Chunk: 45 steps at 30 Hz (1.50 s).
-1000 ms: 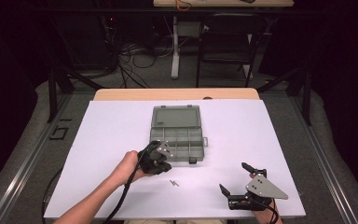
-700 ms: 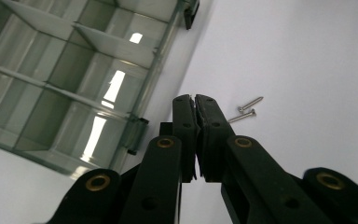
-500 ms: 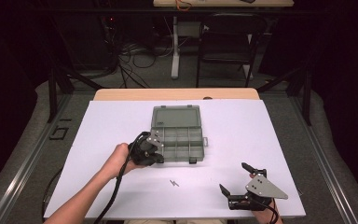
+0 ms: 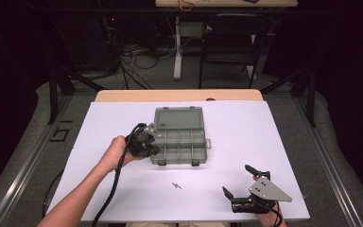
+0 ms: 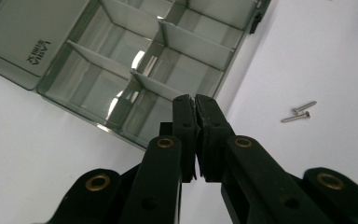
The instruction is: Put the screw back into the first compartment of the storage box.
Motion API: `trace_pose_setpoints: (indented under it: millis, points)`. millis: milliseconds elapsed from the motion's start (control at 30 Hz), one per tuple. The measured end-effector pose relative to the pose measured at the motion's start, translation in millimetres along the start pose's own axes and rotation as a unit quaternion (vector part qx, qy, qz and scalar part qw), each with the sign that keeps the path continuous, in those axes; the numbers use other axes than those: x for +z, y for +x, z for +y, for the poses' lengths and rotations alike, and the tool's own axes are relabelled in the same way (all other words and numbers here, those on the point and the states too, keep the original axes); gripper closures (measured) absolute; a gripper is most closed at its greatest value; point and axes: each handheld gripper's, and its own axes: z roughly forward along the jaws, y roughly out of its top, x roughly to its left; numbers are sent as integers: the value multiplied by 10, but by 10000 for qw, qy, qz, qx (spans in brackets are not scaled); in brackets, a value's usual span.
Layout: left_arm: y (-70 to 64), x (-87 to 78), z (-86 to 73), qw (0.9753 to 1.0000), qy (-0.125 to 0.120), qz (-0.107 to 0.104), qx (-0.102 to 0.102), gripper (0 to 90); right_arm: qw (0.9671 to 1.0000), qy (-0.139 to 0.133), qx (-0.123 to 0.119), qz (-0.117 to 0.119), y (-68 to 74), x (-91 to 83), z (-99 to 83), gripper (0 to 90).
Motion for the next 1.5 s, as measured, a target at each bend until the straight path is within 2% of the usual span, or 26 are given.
trace_pose_setpoints:
  millis: [133, 400, 867, 1267, 1500]
  points:
    - [85, -34, 36, 9999, -54, 67, -85, 877, 10000, -7, -4, 5, 1, -1, 1, 0]
    - [176, -73, 118, 9997, -48, 202, -107, 876, 10000, -12, -8, 15, -4, -5, 0, 0]
    - [359, -45, 215, 9991, -15, 353, -219, 877, 10000, 3, -1, 13, -3, -2, -2, 0]
    - [505, 78, 264, 9981, 108, 447, -408, 875, 10000, 6, -2, -6, 1, 1, -3, 0]
    - [547, 240, 299, 9976, 211, 427, -500, 874, 10000, 9, 4, 7, 4, 8, -5, 0]
